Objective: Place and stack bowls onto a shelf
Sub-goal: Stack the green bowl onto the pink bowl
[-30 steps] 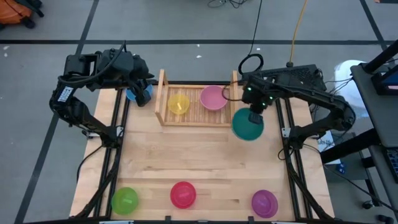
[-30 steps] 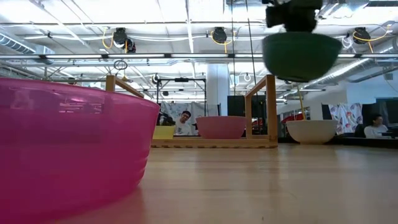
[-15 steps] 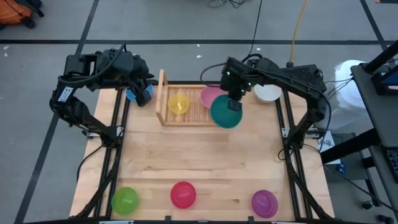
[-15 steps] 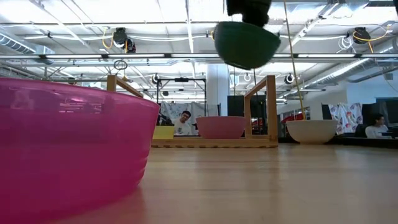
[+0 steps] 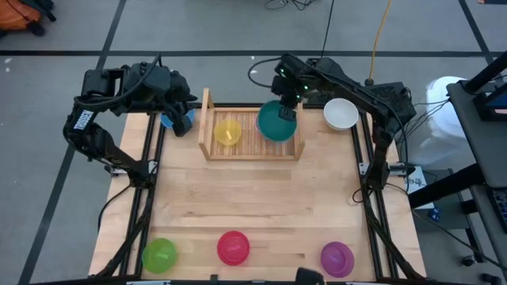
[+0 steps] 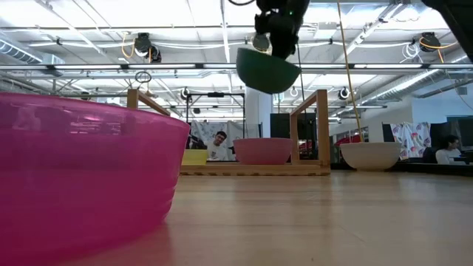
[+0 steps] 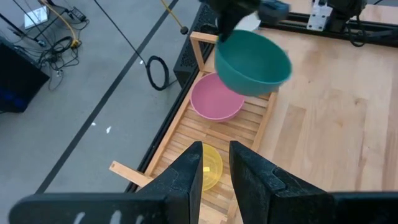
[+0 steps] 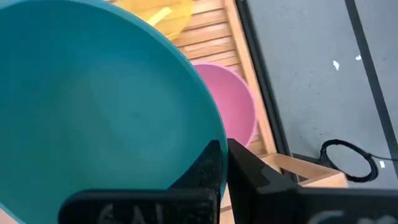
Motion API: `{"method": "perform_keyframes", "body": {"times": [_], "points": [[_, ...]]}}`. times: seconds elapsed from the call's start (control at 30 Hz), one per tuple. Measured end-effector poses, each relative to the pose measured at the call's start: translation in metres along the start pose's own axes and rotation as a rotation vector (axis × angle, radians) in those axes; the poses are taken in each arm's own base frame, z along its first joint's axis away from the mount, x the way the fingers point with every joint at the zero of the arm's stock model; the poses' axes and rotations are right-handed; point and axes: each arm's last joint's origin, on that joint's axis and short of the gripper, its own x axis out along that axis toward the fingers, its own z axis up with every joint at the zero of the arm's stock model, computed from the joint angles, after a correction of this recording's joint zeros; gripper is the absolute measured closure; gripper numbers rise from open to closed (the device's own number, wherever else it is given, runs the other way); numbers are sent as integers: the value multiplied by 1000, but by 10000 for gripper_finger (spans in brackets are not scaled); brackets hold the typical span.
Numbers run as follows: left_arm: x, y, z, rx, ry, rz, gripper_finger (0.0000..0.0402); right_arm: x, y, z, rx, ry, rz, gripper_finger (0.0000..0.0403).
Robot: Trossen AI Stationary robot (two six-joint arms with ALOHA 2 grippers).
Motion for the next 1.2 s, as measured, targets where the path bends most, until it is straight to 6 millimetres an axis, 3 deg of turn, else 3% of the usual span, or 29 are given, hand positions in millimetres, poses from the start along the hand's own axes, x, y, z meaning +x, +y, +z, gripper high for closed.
{"method": "perform_keyframes", "body": {"times": [0.4,0.73,1.2], "points": [[0,0,0,0,0,0,316,48,-50,0,69,32,4,403],[0,0,0,5,0,0,316,89,-61,-2,96,98,87,403],[0,0,0,7,0,0,316,130,-66,-5,93,189,95,403]]}}
